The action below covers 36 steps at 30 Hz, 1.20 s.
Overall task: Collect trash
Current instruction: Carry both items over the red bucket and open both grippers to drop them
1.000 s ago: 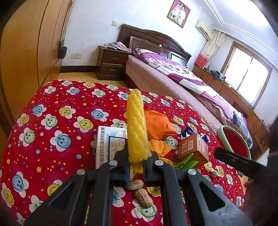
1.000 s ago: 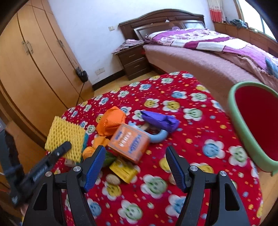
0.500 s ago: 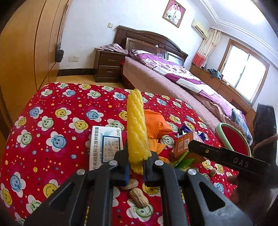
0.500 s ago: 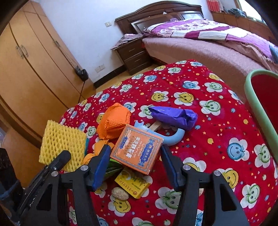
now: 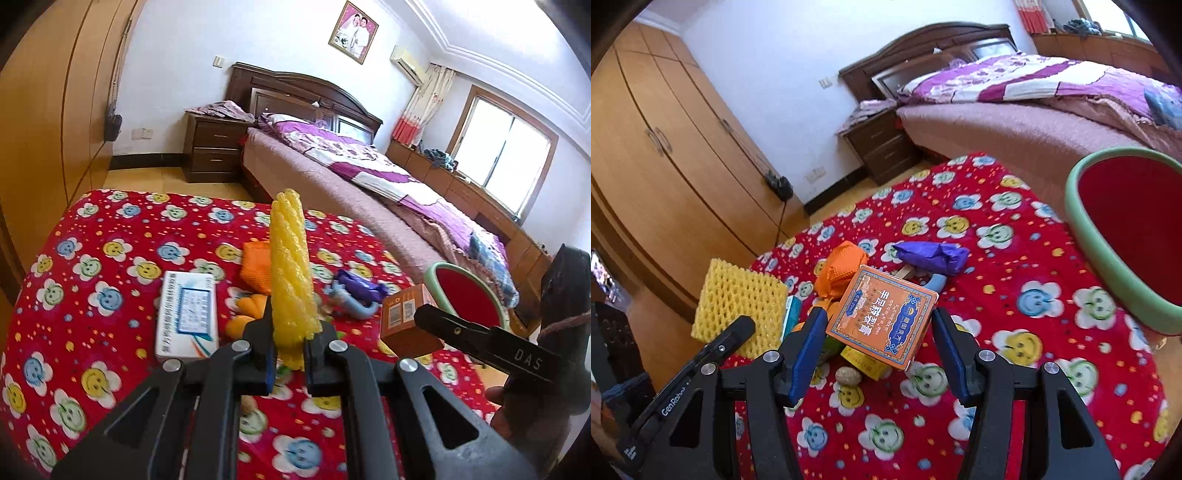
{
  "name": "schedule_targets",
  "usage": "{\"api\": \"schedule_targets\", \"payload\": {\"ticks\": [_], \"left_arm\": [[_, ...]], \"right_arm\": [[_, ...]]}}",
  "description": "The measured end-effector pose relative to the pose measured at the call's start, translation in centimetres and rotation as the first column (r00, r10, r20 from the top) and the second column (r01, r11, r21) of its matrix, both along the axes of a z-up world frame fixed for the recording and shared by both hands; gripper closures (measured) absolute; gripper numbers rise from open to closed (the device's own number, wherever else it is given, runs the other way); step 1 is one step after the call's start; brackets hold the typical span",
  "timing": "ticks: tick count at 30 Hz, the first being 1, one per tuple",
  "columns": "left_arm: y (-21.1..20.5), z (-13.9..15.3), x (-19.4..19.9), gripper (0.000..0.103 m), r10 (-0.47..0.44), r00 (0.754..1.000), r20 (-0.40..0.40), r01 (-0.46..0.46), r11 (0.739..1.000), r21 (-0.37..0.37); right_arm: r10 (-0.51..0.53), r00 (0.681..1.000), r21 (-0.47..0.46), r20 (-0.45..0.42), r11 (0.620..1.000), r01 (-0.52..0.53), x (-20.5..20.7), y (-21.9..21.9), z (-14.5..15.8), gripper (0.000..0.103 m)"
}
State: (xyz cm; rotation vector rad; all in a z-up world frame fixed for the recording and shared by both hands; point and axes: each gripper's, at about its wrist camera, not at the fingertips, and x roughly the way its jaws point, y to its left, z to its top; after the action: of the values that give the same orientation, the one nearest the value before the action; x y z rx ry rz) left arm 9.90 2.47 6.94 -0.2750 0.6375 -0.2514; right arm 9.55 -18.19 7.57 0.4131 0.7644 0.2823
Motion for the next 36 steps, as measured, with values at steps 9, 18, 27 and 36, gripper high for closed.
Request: {"api": "schedule_targets", "payload": {"ticks": [9, 18, 27, 36], "left_arm": [[-2.9, 1.1, -1.3, 0.093, -0.047, 0.999, -0.005, 0.047, 0.999, -0.010], [-6.6, 2.4, -1.8, 0.093, -0.098, 0.995, -0.012, 0.098, 0.995, -0.006], [-11.6, 3.5, -1.0, 0.093, -0.184, 0.982, -0.035, 0.184, 0.983, 0.002], [-16.9, 3.6, 1.0, 0.093, -0.268, 0.961, -0.063, 0.271, 0.962, 0.030]], "right_arm": [[-0.059, 0.997, 0.011, 0.050, 0.998, 0.059, -3.0, -3.8, 1.4, 0.043], [-0.125, 0.987, 0.026, 0.099, 0.992, 0.123, -5.2, -8.4, 2.3, 0.043], [-0.208, 0.971, 0.040, 0.121, 0.978, 0.204, -6.5, -13.3, 2.6, 0.043], [-0.282, 0.953, 0.047, 0.113, 0.959, 0.279, -6.6, -17.6, 2.4, 0.043]]}}
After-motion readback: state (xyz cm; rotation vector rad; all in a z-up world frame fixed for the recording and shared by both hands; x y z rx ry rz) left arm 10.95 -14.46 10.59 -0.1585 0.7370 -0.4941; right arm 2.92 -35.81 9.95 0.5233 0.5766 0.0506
